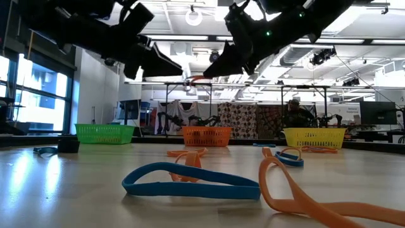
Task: Sort rubber bands into baskets
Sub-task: Put the orange rubber band into the green bin, then put the blue rubber band into the yellow bin
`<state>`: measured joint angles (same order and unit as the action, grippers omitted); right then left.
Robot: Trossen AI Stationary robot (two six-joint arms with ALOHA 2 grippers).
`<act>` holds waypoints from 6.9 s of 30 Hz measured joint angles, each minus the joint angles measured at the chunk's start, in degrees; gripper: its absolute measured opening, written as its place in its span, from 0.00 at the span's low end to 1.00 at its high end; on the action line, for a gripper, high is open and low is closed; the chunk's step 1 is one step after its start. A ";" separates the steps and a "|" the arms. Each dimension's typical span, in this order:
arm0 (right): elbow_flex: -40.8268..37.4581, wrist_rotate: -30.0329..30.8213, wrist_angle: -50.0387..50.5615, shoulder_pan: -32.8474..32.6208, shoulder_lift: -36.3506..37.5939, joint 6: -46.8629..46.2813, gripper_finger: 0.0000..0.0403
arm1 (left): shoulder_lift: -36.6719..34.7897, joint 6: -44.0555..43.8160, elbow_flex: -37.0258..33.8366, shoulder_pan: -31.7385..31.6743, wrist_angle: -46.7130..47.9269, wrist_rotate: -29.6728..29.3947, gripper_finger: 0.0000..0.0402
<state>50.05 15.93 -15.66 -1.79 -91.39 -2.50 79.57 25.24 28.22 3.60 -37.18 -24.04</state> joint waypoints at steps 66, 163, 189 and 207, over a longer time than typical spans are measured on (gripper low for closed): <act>0.54 7.45 5.59 -0.45 0.00 1.44 0.01 | -3.16 -20.66 24.08 -53.27 80.30 10.97 0.00; -7.60 -4.52 49.67 29.98 1.77 -27.39 0.14 | -32.35 -26.68 -5.94 -16.59 27.83 18.66 0.32; -2.81 14.64 46.94 20.68 15.75 -25.90 0.00 | -32.35 -27.52 -5.93 -13.82 26.84 22.42 0.32; -4.44 15.98 46.13 43.75 15.63 -21.44 0.00 | -24.32 -28.02 -5.89 -7.50 19.28 22.02 0.32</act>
<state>45.62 31.92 30.47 41.96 -75.77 -23.94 55.25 -2.79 22.33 -3.90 -17.89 -2.02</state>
